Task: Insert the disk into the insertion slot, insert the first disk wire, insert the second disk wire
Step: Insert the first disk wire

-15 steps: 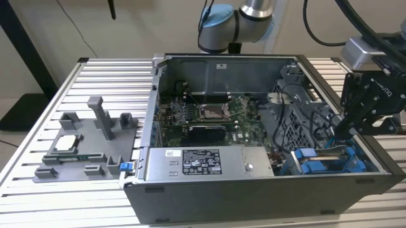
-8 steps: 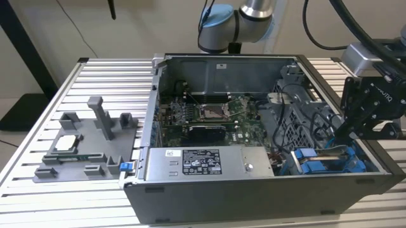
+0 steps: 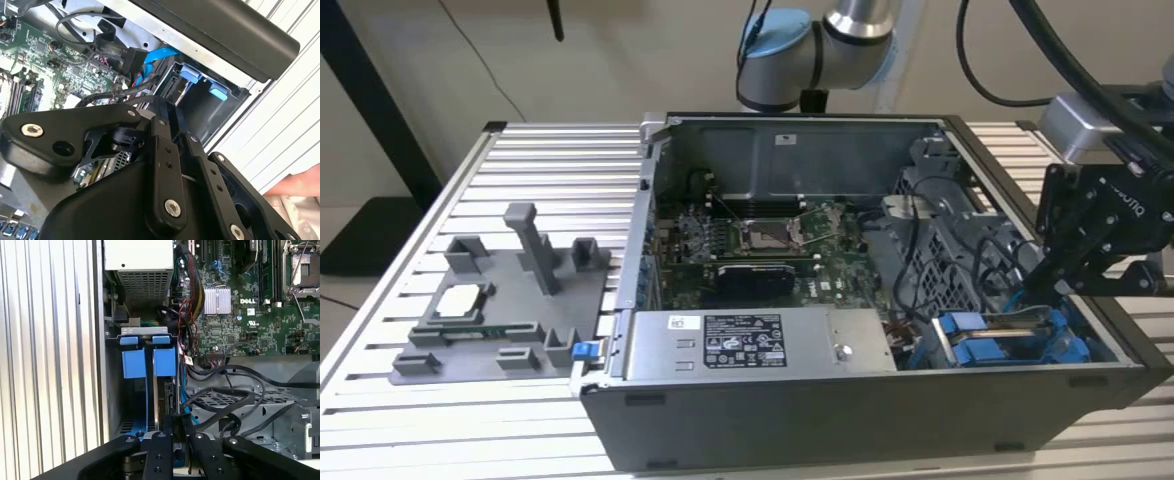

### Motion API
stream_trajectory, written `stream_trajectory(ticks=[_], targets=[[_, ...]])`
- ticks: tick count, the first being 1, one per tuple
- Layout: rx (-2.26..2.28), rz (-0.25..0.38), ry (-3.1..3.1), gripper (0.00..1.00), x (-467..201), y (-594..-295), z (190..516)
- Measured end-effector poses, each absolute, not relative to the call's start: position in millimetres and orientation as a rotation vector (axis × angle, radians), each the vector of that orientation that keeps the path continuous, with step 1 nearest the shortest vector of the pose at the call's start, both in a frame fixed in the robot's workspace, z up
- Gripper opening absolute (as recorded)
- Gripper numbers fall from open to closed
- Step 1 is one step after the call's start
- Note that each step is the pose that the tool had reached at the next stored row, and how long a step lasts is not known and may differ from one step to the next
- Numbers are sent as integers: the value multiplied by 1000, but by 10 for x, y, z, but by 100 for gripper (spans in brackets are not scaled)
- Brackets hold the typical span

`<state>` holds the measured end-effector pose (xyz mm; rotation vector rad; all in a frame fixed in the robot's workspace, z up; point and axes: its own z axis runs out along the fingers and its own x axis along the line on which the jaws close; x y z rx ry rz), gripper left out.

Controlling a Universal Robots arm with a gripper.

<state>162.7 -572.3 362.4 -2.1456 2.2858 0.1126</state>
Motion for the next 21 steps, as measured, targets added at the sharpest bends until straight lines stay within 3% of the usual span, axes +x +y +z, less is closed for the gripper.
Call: stream_trajectory(ticks=[21], targets=[[-2217, 113, 2220, 0, 1652, -5724, 3516]])
